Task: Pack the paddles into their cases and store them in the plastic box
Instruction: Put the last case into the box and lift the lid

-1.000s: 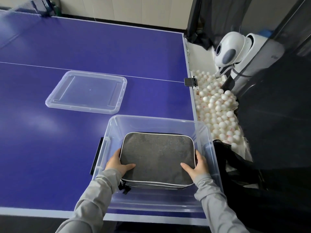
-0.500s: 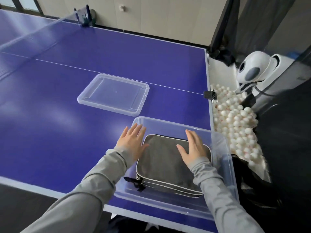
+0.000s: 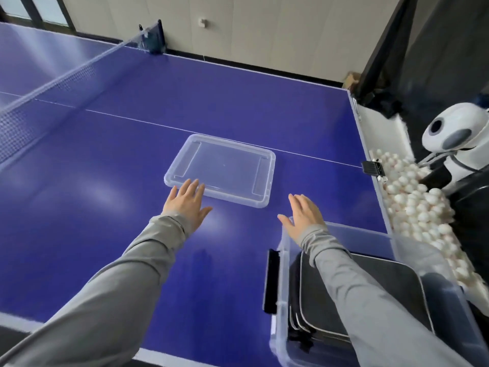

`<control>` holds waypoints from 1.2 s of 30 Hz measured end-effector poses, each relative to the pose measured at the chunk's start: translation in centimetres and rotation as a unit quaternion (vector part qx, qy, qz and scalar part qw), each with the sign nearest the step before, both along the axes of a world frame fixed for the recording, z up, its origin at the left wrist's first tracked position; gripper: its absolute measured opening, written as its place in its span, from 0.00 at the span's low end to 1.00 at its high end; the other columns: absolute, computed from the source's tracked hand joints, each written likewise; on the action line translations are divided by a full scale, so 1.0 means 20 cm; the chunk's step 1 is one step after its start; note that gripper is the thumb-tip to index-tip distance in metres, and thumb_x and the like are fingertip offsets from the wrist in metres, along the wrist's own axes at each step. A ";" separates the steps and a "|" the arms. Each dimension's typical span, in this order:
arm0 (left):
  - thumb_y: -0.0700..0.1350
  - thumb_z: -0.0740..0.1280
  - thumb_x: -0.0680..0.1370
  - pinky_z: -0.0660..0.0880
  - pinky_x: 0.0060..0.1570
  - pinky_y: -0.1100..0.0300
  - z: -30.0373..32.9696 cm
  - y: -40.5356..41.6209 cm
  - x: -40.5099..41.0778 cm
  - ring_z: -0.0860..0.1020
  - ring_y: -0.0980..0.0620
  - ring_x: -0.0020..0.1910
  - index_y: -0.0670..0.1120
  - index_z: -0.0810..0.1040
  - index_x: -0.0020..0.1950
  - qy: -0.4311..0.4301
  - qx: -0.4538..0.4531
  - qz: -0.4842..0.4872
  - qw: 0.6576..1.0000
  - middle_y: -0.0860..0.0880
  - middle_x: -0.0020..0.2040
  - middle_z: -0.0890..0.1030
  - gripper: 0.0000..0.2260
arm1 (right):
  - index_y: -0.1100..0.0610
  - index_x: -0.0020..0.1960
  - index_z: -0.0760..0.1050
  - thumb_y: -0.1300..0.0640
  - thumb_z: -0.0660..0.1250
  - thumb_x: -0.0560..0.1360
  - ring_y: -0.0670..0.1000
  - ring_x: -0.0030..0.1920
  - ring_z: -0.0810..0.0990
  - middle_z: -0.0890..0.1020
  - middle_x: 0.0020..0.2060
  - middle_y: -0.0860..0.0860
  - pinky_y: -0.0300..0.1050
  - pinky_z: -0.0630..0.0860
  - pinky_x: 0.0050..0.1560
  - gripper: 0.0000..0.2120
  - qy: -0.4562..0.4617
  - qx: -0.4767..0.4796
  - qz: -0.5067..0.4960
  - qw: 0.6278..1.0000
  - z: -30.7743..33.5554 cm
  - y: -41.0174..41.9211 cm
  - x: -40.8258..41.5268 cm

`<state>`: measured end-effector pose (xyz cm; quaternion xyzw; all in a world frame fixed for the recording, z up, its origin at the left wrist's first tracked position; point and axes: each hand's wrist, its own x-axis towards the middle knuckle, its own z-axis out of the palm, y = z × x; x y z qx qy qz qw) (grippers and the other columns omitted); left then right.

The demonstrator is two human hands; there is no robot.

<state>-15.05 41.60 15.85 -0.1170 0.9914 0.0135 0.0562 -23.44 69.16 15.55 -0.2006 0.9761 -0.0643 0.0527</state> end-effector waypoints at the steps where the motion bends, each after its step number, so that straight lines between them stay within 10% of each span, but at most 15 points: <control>1: 0.59 0.53 0.80 0.47 0.75 0.51 -0.01 -0.10 -0.02 0.47 0.51 0.77 0.46 0.49 0.77 -0.003 0.009 0.001 1.000 0.50 0.78 0.50 0.31 | 0.59 0.75 0.54 0.44 0.57 0.78 0.55 0.74 0.56 0.60 0.74 0.55 0.49 0.54 0.73 0.32 -0.005 0.012 -0.013 1.000 -0.01 -0.07 -0.02; 25: 0.61 0.64 0.74 0.62 0.68 0.45 -0.51 -0.95 -0.86 0.57 0.43 0.74 0.43 0.53 0.76 -0.044 0.169 0.144 0.974 0.44 0.75 0.59 0.38 | 0.62 0.68 0.63 0.44 0.60 0.76 0.58 0.66 0.68 0.70 0.66 0.58 0.51 0.66 0.63 0.29 -0.079 0.023 -0.207 0.975 -0.45 -0.54 -0.77; 36: 0.63 0.65 0.72 0.60 0.67 0.46 -0.73 -1.01 -1.08 0.59 0.43 0.71 0.41 0.66 0.69 -0.031 0.148 0.195 0.969 0.45 0.72 0.62 0.34 | 0.61 0.66 0.65 0.40 0.59 0.75 0.58 0.72 0.57 0.66 0.67 0.56 0.56 0.60 0.69 0.29 -0.091 0.055 -0.219 0.970 -0.72 -0.56 -0.96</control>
